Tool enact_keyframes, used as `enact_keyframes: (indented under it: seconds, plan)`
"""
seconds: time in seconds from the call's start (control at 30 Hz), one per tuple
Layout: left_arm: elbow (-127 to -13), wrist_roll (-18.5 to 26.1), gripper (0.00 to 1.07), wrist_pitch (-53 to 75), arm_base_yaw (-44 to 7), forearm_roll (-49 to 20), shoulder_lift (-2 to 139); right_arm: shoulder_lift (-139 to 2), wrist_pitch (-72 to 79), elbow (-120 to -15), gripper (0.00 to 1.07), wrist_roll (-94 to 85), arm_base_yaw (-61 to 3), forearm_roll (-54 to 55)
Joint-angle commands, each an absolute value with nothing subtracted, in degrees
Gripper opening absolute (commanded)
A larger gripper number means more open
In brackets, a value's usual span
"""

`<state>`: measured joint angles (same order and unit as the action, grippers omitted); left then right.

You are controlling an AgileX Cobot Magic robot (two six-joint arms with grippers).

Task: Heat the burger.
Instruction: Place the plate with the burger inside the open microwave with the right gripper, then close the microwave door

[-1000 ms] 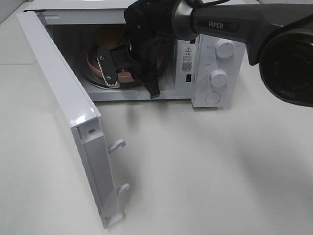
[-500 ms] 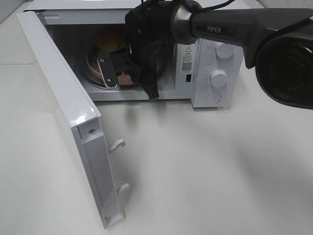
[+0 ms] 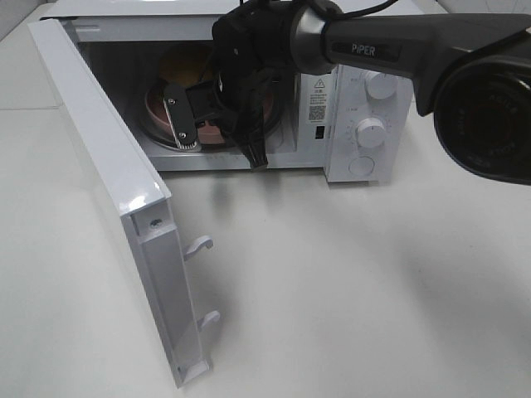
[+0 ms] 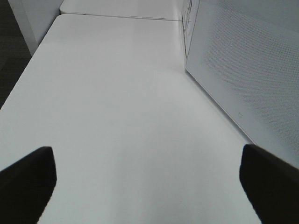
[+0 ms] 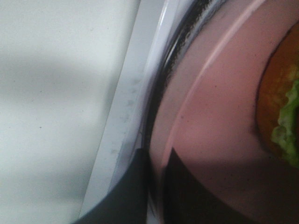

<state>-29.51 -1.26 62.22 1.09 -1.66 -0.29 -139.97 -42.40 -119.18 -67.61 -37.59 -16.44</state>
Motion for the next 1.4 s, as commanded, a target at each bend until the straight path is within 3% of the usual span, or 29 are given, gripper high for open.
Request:
enact_keyframes:
  seconds: [0.03, 0.33, 0.5, 0.63, 0.67, 0.7, 0.73, 0.77, 0.83, 0.87, 0.9, 1.0, 1.1, 1.4]
  plan:
    - [-29.51, -1.15, 1.02, 61.36, 1.15, -1.60, -1.26, -139.23, -39.53, -120.03, 0.03, -68.01, -37.41, -16.16]
    - [-29.51, -1.15, 1.02, 61.36, 1.15, -1.60, -1.26, -139.23, -39.59, -120.09, 0.06, -67.49, -37.41, -15.76]
    - [-29.51, -1.15, 1.02, 61.36, 1.15, -1.60, -1.26, -139.23, -39.76, -120.09, 0.13, -67.32, -37.41, -15.24]
    - [-29.51, -1.15, 1.02, 61.36, 1.15, -1.60, -1.26, -139.23, -39.76, -120.09, 0.26, -66.92, -37.41, -14.27]
    - [-29.51, -1.15, 1.02, 61.36, 1.15, -1.60, -1.26, -139.23, -39.76, -120.09, 0.35, -66.23, -37.41, -14.27]
    - [-29.51, -1.15, 1.02, 61.36, 1.15, -1.60, -1.26, -139.23, -39.76, -120.09, 0.35, -66.23, -37.41, -14.27]
    - [-29.51, -1.15, 1.02, 61.36, 1.15, -1.60, -1.26, -139.23, -39.99, -120.09, 0.45, -65.49, -37.41, -14.27]
    - [-29.51, -1.15, 1.02, 61.36, 1.15, -1.60, -1.26, -139.23, -39.99, -120.09, 0.45, -65.49, -37.41, -14.27]
    - [-29.51, -1.15, 1.02, 61.36, 1.15, -1.60, -1.26, -139.23, -40.22, -120.21, 0.59, -63.20, -37.41, -13.98]
    - [-29.51, -1.15, 1.02, 61.36, 1.15, -1.60, -1.26, -139.23, -40.22, -120.21, 0.59, -63.20, -37.41, -13.98]
    - [-29.51, -1.15, 1.02, 61.36, 1.15, -1.60, -1.26, -139.17, -40.68, -120.44, 0.68, -61.42, -37.41, -13.58]
    - [-29.51, -1.15, 1.02, 61.36, 1.15, -1.60, -1.26, -138.54, -41.48, -120.44, 0.80, -61.13, -37.41, -13.41]
    - [-29.51, -1.15, 1.02, 61.36, 1.15, -1.60, -1.26, -138.37, -42.86, -120.44, 0.83, -61.36, -37.41, -13.18]
    - [-29.51, -1.15, 1.02, 61.36, 1.15, -1.60, -1.26, -137.57, -45.72, -120.44, 0.80, -62.17, -37.41, -12.20]
